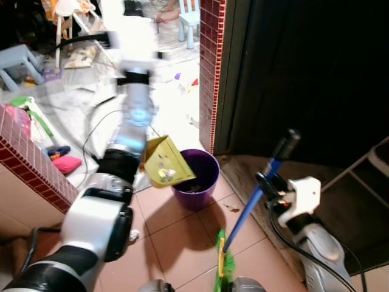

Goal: Sweep floor

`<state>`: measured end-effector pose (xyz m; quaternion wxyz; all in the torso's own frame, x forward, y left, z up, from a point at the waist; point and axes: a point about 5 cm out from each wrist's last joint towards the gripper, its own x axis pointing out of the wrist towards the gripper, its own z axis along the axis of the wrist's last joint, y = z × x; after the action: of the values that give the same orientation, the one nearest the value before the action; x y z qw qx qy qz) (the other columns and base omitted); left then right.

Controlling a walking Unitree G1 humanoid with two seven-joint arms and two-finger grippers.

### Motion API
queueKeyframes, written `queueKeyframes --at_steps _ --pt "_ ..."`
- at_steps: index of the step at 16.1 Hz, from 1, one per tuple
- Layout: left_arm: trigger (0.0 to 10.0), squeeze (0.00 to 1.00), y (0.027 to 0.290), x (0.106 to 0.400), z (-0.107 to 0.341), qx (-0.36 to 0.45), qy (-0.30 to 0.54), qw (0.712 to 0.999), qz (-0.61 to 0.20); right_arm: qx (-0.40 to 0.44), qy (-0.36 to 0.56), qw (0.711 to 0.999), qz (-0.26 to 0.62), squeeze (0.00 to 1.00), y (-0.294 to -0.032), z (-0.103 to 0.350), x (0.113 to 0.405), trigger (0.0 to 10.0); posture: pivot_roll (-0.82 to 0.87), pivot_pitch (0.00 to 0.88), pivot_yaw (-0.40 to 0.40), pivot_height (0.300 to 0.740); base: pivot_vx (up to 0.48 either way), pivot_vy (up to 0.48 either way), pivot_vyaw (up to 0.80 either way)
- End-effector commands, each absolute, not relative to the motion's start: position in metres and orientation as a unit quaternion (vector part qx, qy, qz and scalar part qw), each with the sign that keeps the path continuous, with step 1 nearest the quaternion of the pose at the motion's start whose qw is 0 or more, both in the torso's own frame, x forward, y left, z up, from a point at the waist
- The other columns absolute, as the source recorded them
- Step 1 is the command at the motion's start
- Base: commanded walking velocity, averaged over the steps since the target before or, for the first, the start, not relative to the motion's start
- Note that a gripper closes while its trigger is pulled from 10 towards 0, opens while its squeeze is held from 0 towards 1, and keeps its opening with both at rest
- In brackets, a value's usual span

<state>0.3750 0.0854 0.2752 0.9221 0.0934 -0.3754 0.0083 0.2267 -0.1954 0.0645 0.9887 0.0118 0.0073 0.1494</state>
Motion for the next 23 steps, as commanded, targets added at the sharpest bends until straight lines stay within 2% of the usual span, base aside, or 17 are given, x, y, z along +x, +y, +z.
queueKeyframes --at_steps 1,3,4,7,10,11,13,16,18,20,21,23 --pt "10.0 0.0 0.077 0.37 0.296 0.099 -0.424 0.9 -0.012 0.001 -0.002 0.989 0.148 0.0 -0.198 0.07 0.226 10.0 -0.22 0.0 0.118 0.74 0.0 0.0 0.0" --pt "10.0 0.0 0.05 0.361 0.291 0.11 -0.443 0.886 -0.079 0.002 -0.003 0.99 0.141 0.0 -0.197 0.071 0.223 10.0 -0.24 0.0 0.135 0.74 0.0 0.0 0.0" --pt "10.0 0.0 0.039 0.36 0.284 0.093 -0.43 0.892 -0.105 0.003 -0.005 0.991 0.137 0.0 -0.197 0.072 0.223 10.0 -0.24 0.0 0.139 0.74 0.0 0.0 0.0" --pt "10.0 0.0 0.02 0.349 0.276 0.091 -0.441 0.882 -0.142 0.003 -0.007 0.992 0.129 0.0 -0.198 0.073 0.226 10.0 -0.24 0.0 0.142 0.74 0.0 0.0 0.0" --pt "10.0 0.0 0.002 0.33 0.268 0.127 -0.479 0.841 -0.217 0.003 -0.009 0.991 0.133 0.0 -0.196 0.074 0.229 10.0 -0.23 0.0 0.135 0.74 0.0 0.0 0.0" --pt "10.0 0.0 -0.003 0.322 0.264 0.151 -0.499 0.815 -0.252 0.003 -0.009 0.991 0.133 0.0 -0.196 0.074 0.23 10.0 -0.23 0.0 0.135 0.74 0.0 0.0 0.0" --pt "10.0 0.0 -0.004 0.317 0.264 0.167 -0.515 0.798 -0.266 0.002 -0.01 0.991 0.132 0.0 -0.197 0.075 0.232 10.0 -0.23 0.0 0.135 0.74 0.0 0.0 0.0" --pt "10.0 0.0 0.016 0.335 0.276 0.151 -0.493 0.833 -0.2 0.001 -0.012 0.991 0.132 0.0 -0.196 0.075 0.234 10.0 -0.23 0.0 0.134 0.74 0.0 0.0 0.0" --pt "10.0 0.0 0.058 0.359 0.294 0.118 -0.463 0.875 -0.077 0.0 -0.013 0.991 0.132 0.0 -0.196 0.076 0.237 10.0 -0.23 0.0 0.124 0.74 0.0 0.0 0.0" --pt "10.0 0.0 0.087 0.37 0.298 0.087 -0.434 0.897 -0.012 -0.001 -0.012 0.991 0.136 0.0 -0.196 0.076 0.238 10.0 -0.22 0.0 0.118 0.74 0.0 0.0 0.0" --pt "10.0 0.0 0.116 0.376 0.296 0.057 -0.403 0.912 0.054 -0.001 -0.011 0.991 0.137 0.0 -0.196 0.075 0.24 10.0 -0.22 0.0 0.113 0.74 0.0 0.0 0.0" --pt "10.0 0.0 0.142 0.373 0.304 0.075 -0.416 0.899 0.11 -0.001 -0.01 0.99 0.138 0.0 -0.197 0.074 0.243 10.0 -0.2 0.0 0.103 0.74 0.0 0.0 0.0"
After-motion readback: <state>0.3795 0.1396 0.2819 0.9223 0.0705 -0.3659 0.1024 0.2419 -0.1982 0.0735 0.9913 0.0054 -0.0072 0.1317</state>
